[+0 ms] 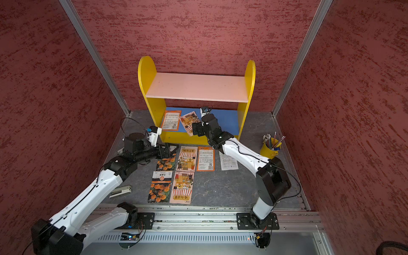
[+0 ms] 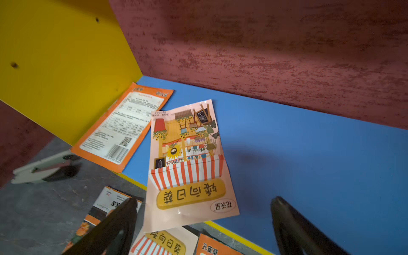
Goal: Take the seed bag off the shelf
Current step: Pick up the seed packet from the shelf.
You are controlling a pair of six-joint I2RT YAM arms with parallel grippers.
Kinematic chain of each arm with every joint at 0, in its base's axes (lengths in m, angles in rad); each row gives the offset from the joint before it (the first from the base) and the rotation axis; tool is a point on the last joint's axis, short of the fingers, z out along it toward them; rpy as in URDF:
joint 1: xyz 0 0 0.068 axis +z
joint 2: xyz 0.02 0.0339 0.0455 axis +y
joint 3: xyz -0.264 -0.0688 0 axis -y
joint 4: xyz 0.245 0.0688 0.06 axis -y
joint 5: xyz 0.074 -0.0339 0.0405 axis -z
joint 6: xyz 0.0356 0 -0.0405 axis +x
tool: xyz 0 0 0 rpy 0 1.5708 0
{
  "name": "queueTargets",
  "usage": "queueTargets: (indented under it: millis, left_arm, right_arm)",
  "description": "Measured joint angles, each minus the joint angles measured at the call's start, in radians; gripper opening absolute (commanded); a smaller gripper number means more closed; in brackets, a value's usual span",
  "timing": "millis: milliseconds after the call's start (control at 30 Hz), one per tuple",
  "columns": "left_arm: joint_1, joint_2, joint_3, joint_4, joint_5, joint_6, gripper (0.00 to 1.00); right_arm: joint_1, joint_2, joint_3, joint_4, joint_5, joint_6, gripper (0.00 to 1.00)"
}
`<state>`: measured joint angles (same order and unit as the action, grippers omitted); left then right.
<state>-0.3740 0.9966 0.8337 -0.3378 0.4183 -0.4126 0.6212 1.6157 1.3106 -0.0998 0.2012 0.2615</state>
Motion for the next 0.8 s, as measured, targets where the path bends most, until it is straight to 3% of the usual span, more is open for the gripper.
queueTargets:
  millis: [200, 367, 567, 800]
  left_arm:
    - [0.000, 0.000, 0.000, 0.002, 0.004, 0.000, 1.00]
    - [0.001, 0.000, 0.000, 0.002, 0.006, 0.000, 1.00]
    - [0.001, -0.002, 0.000, 0.002, 0.009, -0.001, 1.00]
    - [0.004, -0.029, -0.002, 0.000, 0.007, 0.000, 1.00]
  right_arm:
    - [0.000, -0.158, -0.183, 0.057, -0.006, 0.288, 0.94]
    - [0.000, -0.186, -0.349, 0.182, -0.064, 0.536, 0.87]
    - [0.000, -0.074, -0.414, 0.399, -0.164, 0.780, 0.77]
    - [0.005, 0.092, -0.406, 0.597, -0.237, 0.916, 0.70]
